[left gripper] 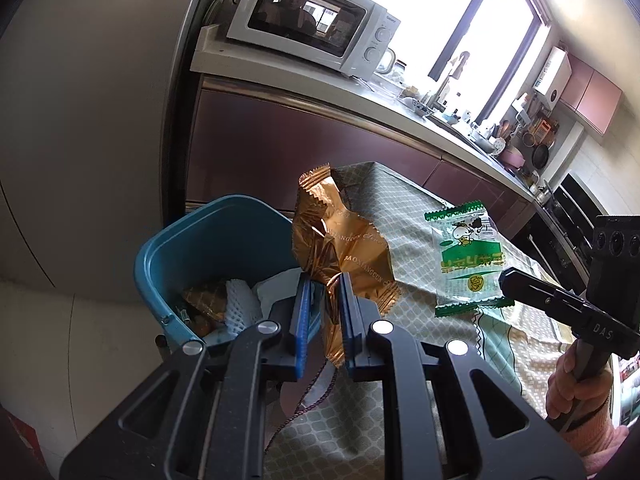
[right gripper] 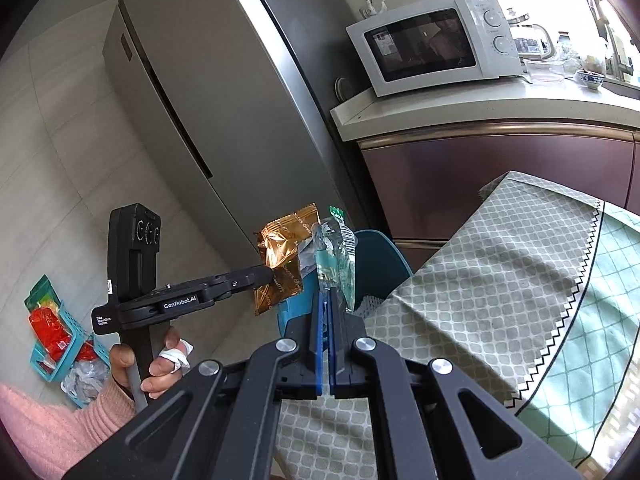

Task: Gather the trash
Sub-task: 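Lift the wrapper and packet and carry both tools over the teal bin, then lower the wrapper and packet into the teal bin and open both tools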

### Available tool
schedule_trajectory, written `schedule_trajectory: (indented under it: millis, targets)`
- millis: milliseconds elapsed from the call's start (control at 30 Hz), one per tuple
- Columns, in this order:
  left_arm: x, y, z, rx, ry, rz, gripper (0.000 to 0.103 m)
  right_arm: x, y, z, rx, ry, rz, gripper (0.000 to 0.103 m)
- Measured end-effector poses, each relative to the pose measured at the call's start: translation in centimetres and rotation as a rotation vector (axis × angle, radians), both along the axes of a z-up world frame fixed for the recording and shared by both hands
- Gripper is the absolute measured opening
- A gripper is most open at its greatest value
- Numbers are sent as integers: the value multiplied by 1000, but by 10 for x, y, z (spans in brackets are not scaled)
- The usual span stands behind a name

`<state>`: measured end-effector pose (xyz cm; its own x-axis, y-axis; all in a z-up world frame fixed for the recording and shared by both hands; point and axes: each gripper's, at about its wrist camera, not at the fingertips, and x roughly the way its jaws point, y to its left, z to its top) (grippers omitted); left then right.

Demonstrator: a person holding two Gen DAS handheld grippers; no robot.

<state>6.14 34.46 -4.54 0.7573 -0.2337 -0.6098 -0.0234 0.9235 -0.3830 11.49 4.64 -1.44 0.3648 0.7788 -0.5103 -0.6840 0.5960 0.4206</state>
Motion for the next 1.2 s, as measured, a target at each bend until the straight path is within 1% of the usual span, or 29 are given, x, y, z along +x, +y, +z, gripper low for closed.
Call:
schedule_trajectory:
  millis: [467,1200]
  targets:
    - [9,5,-11,4,26,23,14,12,26,-3,-18,21,31,1]
    - [21,3,-33,13,76,51,14,29,51,-20,-45,77,42,1]
